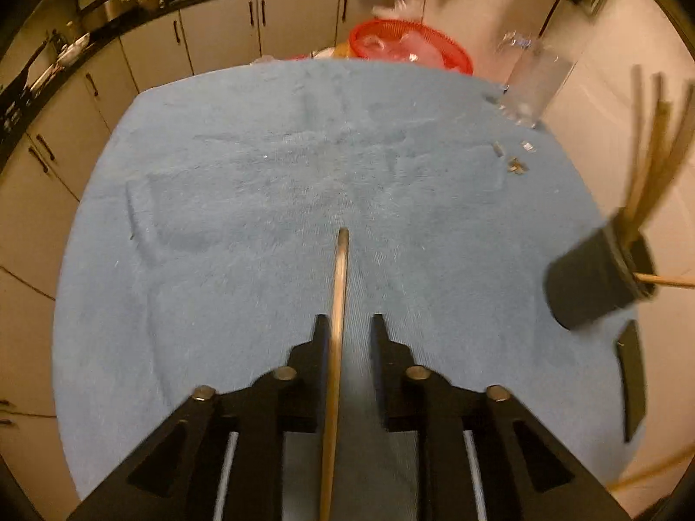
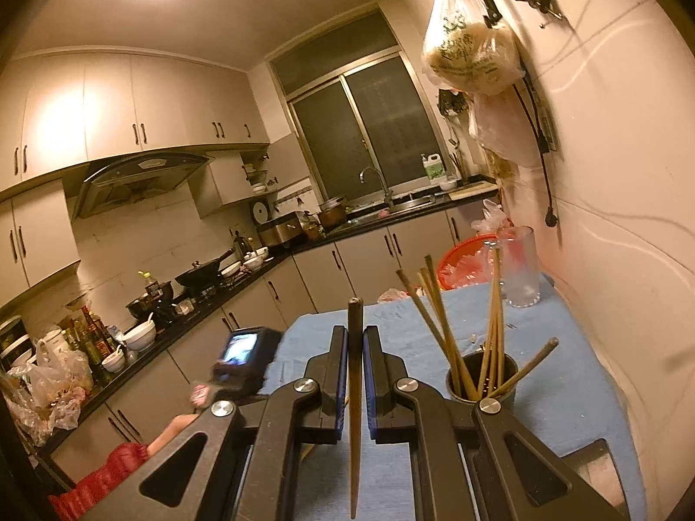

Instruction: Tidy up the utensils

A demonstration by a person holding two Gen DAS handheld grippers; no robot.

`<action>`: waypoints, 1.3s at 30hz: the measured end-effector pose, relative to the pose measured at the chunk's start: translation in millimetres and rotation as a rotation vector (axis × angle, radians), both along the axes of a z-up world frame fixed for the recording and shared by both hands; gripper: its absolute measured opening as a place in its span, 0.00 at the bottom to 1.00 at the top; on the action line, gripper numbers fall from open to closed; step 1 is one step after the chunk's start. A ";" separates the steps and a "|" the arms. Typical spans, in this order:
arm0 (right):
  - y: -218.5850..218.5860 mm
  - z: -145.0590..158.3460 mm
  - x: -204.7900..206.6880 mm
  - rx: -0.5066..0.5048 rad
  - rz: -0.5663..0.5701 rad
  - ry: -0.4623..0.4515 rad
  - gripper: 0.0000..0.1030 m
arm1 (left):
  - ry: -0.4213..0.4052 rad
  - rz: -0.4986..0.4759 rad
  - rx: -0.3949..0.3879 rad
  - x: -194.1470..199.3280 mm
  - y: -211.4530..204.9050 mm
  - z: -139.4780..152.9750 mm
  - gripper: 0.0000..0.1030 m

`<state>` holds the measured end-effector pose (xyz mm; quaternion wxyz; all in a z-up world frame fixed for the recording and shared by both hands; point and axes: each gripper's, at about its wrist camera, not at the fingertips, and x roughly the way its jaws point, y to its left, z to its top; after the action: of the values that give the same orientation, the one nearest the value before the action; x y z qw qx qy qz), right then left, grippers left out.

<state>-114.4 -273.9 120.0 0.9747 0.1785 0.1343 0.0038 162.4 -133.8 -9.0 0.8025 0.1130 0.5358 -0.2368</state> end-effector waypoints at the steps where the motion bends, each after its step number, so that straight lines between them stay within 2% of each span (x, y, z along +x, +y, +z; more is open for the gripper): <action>1: -2.2 -0.7 0.8 0.003 -0.003 0.003 0.07 | 0.005 -0.004 0.012 5.3 -6.5 -3.8 0.26; 7: -12.5 -3.5 6.2 0.006 -0.013 0.016 0.07 | 0.065 0.007 0.099 31.0 -28.9 -33.9 0.24; 8: -13.9 -3.9 6.8 0.008 -0.015 0.018 0.07 | 0.053 0.011 0.093 32.1 -29.8 -34.9 0.22; 9: -14.1 -4.3 6.8 0.009 -0.015 0.019 0.07 | 0.045 0.006 0.094 31.7 -31.2 -34.1 0.12; 10: -15.0 -4.4 7.0 0.009 -0.015 0.020 0.07 | 0.056 0.007 0.092 31.8 -31.4 -35.4 0.08; 14: -16.0 -4.8 9.1 0.009 -0.013 0.025 0.07 | 0.014 0.037 0.066 18.5 -20.7 -29.0 0.07; 18: -11.6 -5.5 12.6 0.004 -0.013 0.038 0.07 | -0.043 0.057 -0.035 -6.3 1.4 -0.2 0.07; 26: -3.6 3.0 14.1 -0.016 -0.012 0.019 0.07 | -0.285 0.070 -0.207 -81.3 49.2 103.9 0.07; 29: -1.8 4.7 14.2 -0.027 -0.015 0.016 0.07 | -0.344 0.060 -0.251 -103.3 55.9 131.2 0.07; 33: 3.6 2.0 15.9 -0.043 -0.017 0.026 0.07 | -0.390 0.043 -0.270 -116.9 65.7 150.4 0.07; 39: 12.0 -3.7 21.6 -0.069 -0.012 0.048 0.07 | -0.409 0.016 -0.270 -124.7 58.4 151.6 0.07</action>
<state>-92.8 -261.9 116.2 0.9768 0.1455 0.1567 -0.0113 37.8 -75.4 142.6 0.9039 0.0463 0.3268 -0.2721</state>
